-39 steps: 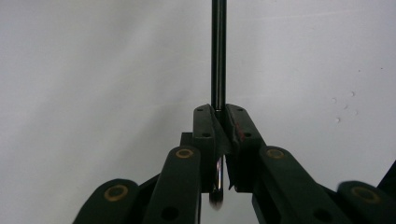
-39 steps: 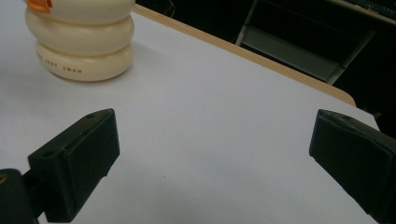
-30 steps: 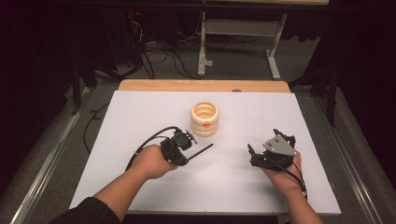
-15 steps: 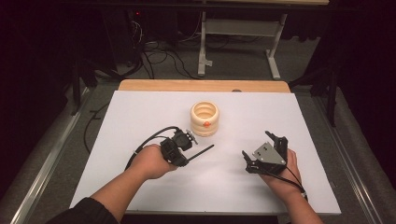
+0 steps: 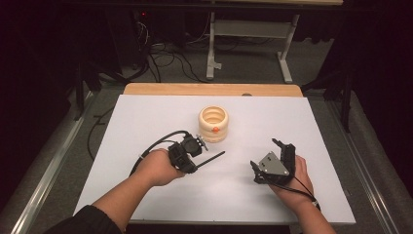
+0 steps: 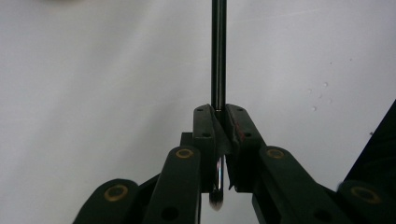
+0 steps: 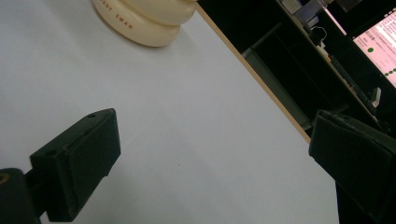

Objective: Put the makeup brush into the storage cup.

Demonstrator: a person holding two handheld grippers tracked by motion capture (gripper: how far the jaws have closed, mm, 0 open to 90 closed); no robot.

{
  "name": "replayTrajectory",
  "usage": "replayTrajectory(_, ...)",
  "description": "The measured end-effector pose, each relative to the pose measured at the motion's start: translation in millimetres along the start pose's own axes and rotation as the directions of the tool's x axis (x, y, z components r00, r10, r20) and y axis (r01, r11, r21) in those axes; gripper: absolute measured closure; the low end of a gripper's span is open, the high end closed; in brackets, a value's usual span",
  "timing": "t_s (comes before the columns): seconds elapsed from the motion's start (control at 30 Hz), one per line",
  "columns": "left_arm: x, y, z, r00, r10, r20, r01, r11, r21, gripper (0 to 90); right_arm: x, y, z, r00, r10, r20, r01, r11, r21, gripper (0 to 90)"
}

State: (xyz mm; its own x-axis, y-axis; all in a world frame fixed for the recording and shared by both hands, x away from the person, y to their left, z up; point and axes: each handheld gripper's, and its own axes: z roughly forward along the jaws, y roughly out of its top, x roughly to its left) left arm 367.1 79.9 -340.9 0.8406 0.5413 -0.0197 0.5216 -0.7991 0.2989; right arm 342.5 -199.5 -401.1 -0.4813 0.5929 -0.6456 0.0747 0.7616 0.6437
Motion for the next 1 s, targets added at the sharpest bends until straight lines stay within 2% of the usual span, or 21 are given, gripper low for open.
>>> replayTrajectory(0.07,-1.2,1.2,1.9,1.0,0.008,0.001,-0.008,0.9999,0.006,83.3,2.4,0.3,0.1,0.9998,-0.018,0.002,0.018,0.9998,0.012,3.7)
replayTrajectory(0.1,-1.8,2.0,2.9,0.9999,0.01,0.004,-0.01,0.9999,0.007,83.3,2.4,0.7,0.8,0.9989,-0.047,0.004,0.047,0.9989,0.008,3.9)
replayTrajectory(0.13,-2.2,2.5,3.4,0.9999,0.011,0.002,-0.011,0.9999,0.007,83.3,5.7,1.0,0.9,0.9995,-0.031,0.011,0.031,0.9995,0.011,4.0)
replayTrajectory(0.23,-3.3,4.3,5.5,0.9999,0.016,0.0,-0.016,0.9998,0.011,83.3,5.1,2.1,0.7,0.9945,-0.105,-0.005,0.105,0.9944,0.016,5.0)
replayTrajectory(0.4,-6.6,7.5,9.1,0.9995,0.031,0.001,-0.031,0.9994,0.018,83.3,10.1,4.1,0.9,0.9912,-0.132,-0.013,0.132,0.9911,0.021,5.9)
replayTrajectory(0.43,-7.0,7.9,9.4,0.9995,0.032,0.002,-0.033,0.9993,0.017,83.3,12.9,4.0,0.0,0.9932,-0.116,-0.007,0.116,0.9929,0.028,6.1)
replayTrajectory(0.5,-8.2,9.2,8.9,0.9994,0.036,-0.001,-0.036,0.9992,0.019,83.3,11.5,4.8,0.6,0.9862,-0.165,-0.015,0.165,0.9859,0.024,7.0)
replayTrajectory(0.57,-9.0,10.2,8.1,0.9992,0.039,-0.001,-0.039,0.9991,0.015,83.3,13.8,4.7,0.1,0.9893,-0.145,-0.016,0.146,0.989,0.026,10.1)
replayTrajectory(0.67,-9.1,11.5,7.1,0.9991,0.043,-0.005,-0.042,0.9989,0.018,83.3,13.6,4.5,0.9,0.9852,-0.171,-0.017,0.171,0.9846,0.035,11.3)
replayTrajectory(0.73,-9.3,11.9,7.2,0.999,0.045,-0.004,-0.044,0.9988,0.019,83.3,15.2,4.7,1.0,0.9842,-0.176,-0.018,0.176,0.9835,0.039,12.3)
replayTrajectory(0.77,-9.5,12.2,7.3,0.999,0.046,-0.004,-0.046,0.9988,0.02,83.3,17.1,4.5,0.1,0.9864,-0.164,-0.014,0.164,0.9852,0.049,13.1)
replayTrajectory(0.87,-10.1,12.6,8.3,0.9989,0.047,-0.006,-0.047,0.9987,0.021,83.3,18.8,6.4,-1.1,0.9833,-0.181,-0.016,0.182,0.9815,0.061,17.4)
replayTrajectory(1.0,-11.6,14.3,8.8,0.9983,0.057,-0.01,-0.057,0.9982,0.021,83.3,23.2,8.8,-2.1,0.9706,-0.24,-0.014,0.241,0.9683,0.066,20.3)
